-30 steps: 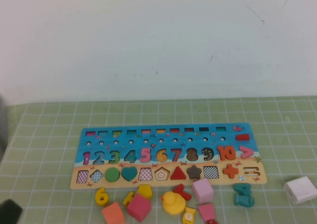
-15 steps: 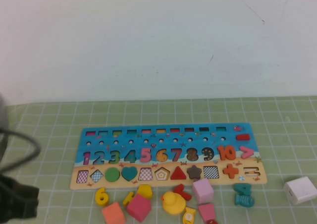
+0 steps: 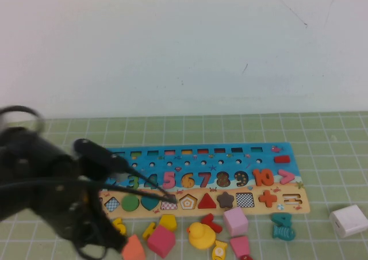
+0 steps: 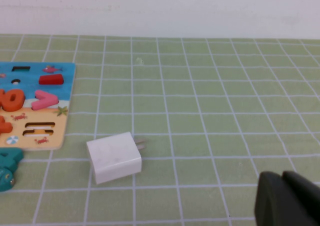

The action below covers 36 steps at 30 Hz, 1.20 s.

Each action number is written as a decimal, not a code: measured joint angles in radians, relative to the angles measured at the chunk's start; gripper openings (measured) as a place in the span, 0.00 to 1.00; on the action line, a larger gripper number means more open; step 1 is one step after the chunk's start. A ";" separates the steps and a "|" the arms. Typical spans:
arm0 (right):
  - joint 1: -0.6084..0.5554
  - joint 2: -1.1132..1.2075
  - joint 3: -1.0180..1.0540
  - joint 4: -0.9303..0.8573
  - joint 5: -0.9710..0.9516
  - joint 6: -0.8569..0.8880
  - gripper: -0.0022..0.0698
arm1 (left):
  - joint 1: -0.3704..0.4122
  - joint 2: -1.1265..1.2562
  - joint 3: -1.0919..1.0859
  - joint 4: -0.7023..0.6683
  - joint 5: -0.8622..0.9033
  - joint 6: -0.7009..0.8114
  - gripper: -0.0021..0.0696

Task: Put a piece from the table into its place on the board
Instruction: Pick up the "number 6"

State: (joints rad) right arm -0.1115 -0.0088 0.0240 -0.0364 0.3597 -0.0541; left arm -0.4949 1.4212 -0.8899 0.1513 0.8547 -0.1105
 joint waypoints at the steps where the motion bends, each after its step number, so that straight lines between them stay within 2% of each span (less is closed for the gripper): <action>1: 0.000 0.000 0.000 0.000 0.000 0.000 0.03 | -0.016 0.027 -0.007 0.015 -0.019 -0.036 0.03; 4: 0.000 0.000 0.000 0.000 0.000 0.000 0.03 | -0.040 0.122 -0.048 0.033 -0.069 -0.126 0.03; 8: 0.000 0.000 0.000 0.000 0.000 0.000 0.03 | -0.046 0.228 -0.107 0.022 -0.071 -0.173 0.03; 11: 0.000 0.000 0.000 0.000 0.000 0.000 0.03 | -0.038 0.289 -0.148 -0.035 -0.063 -0.181 0.10; 13: 0.000 0.000 0.000 0.000 0.000 0.000 0.03 | -0.029 0.323 -0.171 -0.074 -0.067 -0.185 0.20; 16: 0.000 0.000 0.000 0.000 0.000 0.000 0.03 | -0.011 0.366 -0.192 -0.120 -0.093 -0.212 0.40; 18: 0.000 0.000 0.000 0.000 0.000 0.000 0.03 | 0.011 0.386 -0.196 -0.151 -0.118 -0.228 0.60; 20: 0.000 0.000 0.000 0.000 0.000 0.000 0.03 | 0.030 0.401 -0.197 -0.175 -0.128 -0.232 0.71; 21: 0.000 0.000 0.000 0.000 0.000 0.000 0.03 | 0.038 0.406 -0.197 -0.179 -0.132 -0.232 0.73; 23: 0.000 0.000 0.000 0.000 0.000 0.000 0.03 | 0.058 0.418 -0.198 -0.185 -0.145 -0.233 0.75; 26: 0.000 0.000 0.000 0.000 0.000 0.000 0.03 | 0.080 0.440 -0.198 -0.185 -0.162 -0.240 0.72; 36: 0.000 0.000 0.000 0.000 0.000 0.000 0.03 | 0.088 0.500 -0.198 -0.185 -0.218 -0.271 0.67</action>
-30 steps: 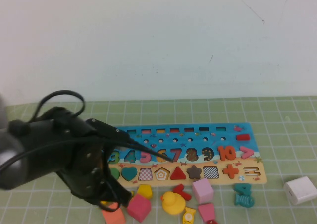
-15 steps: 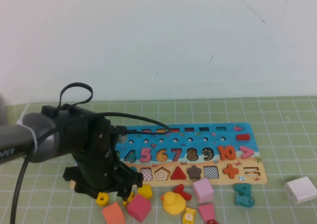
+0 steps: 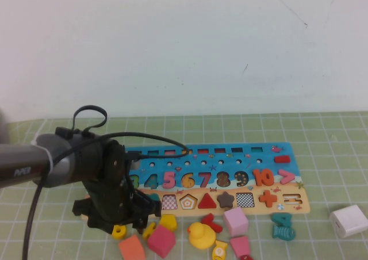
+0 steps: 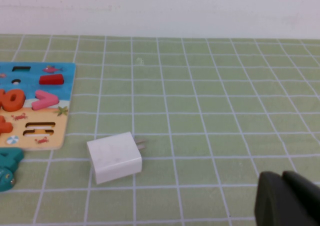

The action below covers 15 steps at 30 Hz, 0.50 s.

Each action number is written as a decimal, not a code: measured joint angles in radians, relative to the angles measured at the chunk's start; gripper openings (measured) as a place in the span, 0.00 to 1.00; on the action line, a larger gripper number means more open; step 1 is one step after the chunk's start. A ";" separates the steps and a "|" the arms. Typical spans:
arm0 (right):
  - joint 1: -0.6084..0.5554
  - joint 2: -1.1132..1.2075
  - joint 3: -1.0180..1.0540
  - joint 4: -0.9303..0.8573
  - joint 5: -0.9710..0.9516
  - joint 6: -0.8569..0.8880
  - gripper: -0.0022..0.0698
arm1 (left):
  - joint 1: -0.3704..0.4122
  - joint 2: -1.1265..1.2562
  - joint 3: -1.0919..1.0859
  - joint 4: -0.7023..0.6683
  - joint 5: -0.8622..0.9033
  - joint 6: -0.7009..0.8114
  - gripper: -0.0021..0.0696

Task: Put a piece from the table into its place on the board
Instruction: Pick up the "number 6"

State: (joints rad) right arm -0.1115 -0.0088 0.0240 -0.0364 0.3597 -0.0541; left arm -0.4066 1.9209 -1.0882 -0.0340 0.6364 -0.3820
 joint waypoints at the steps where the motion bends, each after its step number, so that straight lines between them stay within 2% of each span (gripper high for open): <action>1: 0.000 0.000 0.000 0.000 0.000 0.000 0.03 | 0.000 0.007 0.000 0.000 -0.003 -0.002 0.67; 15: 0.000 0.000 0.000 0.000 0.000 0.000 0.03 | 0.028 0.054 -0.002 0.058 -0.024 -0.047 0.67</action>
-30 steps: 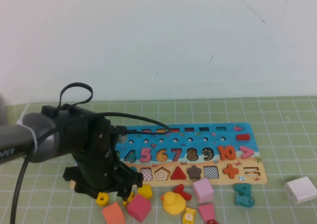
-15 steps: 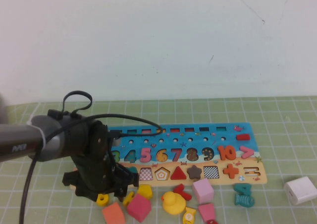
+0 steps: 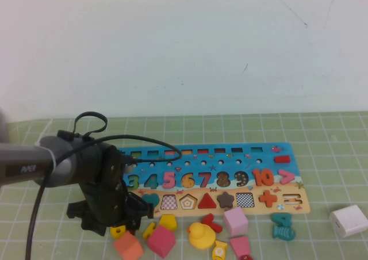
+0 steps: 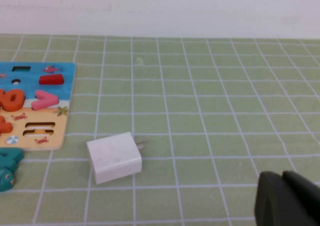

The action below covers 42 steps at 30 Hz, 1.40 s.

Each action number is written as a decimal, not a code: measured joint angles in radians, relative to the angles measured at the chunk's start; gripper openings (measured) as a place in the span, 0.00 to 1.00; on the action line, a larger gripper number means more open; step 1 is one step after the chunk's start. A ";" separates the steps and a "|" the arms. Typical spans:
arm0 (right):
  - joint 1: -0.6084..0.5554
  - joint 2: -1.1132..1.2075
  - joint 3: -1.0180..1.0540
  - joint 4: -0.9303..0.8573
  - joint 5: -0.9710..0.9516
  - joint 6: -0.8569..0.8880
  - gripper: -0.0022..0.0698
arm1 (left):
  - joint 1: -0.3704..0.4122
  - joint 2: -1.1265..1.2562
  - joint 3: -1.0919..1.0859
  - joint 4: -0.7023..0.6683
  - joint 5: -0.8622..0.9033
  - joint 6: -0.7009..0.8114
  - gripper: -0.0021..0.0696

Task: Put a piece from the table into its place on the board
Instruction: Pick up the "number 6"

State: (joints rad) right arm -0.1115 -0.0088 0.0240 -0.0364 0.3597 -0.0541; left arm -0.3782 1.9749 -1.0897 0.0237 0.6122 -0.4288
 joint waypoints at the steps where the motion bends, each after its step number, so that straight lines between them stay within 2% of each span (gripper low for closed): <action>1: 0.000 0.000 0.000 0.000 0.000 0.000 0.03 | 0.003 0.000 0.000 0.002 0.000 -0.003 0.67; 42: 0.000 0.000 0.000 0.000 0.000 0.000 0.03 | 0.014 0.042 0.000 0.013 -0.050 0.008 0.66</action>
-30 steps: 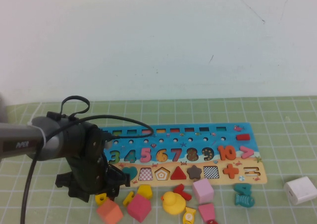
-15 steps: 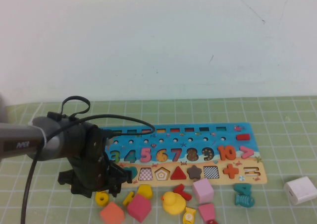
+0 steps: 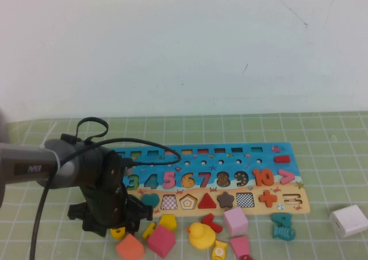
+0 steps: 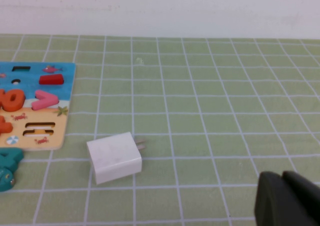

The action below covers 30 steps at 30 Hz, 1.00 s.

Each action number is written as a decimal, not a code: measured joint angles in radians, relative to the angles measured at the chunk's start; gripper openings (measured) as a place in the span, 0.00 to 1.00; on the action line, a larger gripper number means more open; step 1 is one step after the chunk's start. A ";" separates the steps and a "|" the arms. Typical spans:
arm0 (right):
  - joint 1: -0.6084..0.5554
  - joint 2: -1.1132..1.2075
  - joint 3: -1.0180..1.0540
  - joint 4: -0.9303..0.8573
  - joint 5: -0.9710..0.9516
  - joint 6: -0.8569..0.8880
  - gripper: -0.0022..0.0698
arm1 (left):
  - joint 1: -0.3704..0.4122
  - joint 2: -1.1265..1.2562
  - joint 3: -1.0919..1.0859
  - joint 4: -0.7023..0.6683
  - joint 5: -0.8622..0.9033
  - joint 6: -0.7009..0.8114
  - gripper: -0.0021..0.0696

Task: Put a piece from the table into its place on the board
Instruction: Pick up the "number 6", then place the "number 6" into the hole of the number 6

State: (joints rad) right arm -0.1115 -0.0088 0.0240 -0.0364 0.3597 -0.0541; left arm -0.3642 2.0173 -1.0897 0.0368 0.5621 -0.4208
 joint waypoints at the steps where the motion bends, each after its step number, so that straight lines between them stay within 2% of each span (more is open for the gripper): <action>1: 0.000 0.000 0.000 0.000 0.000 0.000 0.03 | 0.000 0.000 0.000 0.000 0.000 0.002 0.65; 9: 0.000 0.000 0.000 0.000 0.000 0.000 0.03 | 0.000 0.000 0.000 -0.006 0.001 0.046 0.41; 15: 0.000 0.000 0.000 0.000 0.000 0.000 0.03 | 0.000 0.004 -0.023 -0.015 0.076 0.089 0.41; 21: 0.000 0.000 0.000 0.000 0.000 0.000 0.03 | 0.000 -0.035 -0.110 -0.075 0.233 0.250 0.41; 30: 0.000 0.000 0.000 0.000 0.000 0.000 0.03 | 0.000 -0.089 -0.352 -0.178 0.376 0.453 0.41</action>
State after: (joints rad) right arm -0.1115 -0.0088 0.0240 -0.0364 0.3597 -0.0541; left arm -0.3642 1.9286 -1.4413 -0.1411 0.9385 0.0326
